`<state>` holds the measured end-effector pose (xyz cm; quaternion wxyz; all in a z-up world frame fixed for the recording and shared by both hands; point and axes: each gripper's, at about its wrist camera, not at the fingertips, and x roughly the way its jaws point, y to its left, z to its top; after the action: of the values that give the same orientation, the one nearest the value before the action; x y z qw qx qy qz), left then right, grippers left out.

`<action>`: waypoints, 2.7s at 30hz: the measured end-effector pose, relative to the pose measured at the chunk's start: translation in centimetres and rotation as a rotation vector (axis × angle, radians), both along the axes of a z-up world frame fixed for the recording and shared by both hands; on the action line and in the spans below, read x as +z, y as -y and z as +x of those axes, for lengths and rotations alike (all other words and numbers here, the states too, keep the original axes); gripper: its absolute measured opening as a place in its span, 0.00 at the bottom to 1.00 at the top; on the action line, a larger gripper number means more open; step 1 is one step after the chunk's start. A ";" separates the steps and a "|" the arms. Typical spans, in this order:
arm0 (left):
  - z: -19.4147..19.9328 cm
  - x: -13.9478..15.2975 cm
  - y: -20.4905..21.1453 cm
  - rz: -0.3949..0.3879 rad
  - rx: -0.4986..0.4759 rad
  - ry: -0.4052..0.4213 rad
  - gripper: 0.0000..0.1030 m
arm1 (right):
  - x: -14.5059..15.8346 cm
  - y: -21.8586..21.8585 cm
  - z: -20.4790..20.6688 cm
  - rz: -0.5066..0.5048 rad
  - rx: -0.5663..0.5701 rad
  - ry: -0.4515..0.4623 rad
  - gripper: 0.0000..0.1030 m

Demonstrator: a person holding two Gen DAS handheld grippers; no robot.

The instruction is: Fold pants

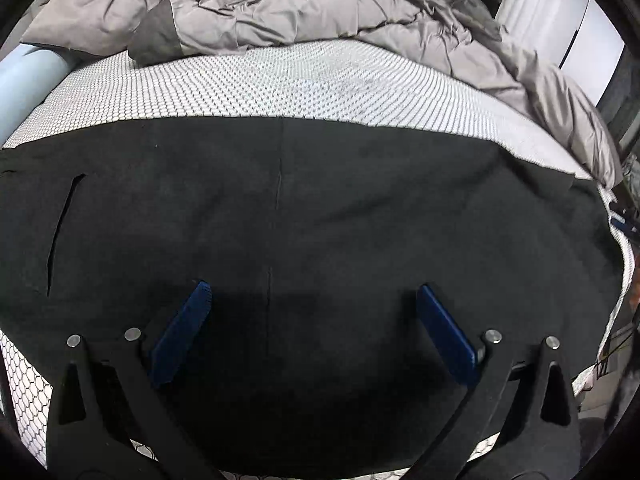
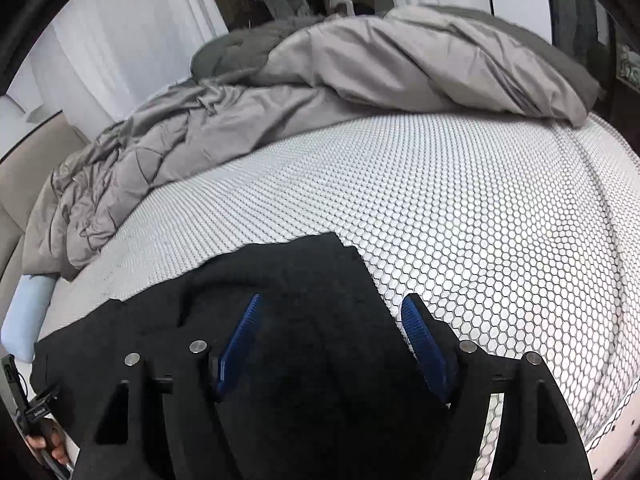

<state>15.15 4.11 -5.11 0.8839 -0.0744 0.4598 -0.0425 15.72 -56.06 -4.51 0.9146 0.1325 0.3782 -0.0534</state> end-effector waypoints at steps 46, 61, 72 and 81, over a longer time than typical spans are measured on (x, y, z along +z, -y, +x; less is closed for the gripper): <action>-3.7 -1.3 13.5 0.008 -0.420 0.033 0.99 | -5.0 -7.8 -7.8 -0.374 0.300 -0.076 0.72; -1.7 0.5 19.0 -0.044 -0.487 0.042 0.95 | -2.5 -15.0 -5.6 -0.163 0.402 0.017 0.84; -0.9 -0.4 15.4 -0.041 -0.417 0.013 0.95 | -5.0 -9.4 -5.0 -0.431 0.267 -0.082 0.34; 0.9 2.2 18.3 0.002 -0.499 0.105 0.93 | -3.4 -20.8 -2.9 -0.314 0.514 -0.014 0.69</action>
<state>16.07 -14.21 -2.94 0.8687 0.0446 0.4176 -0.2625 12.81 -35.23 -7.87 0.9048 -0.1113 0.3928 0.1212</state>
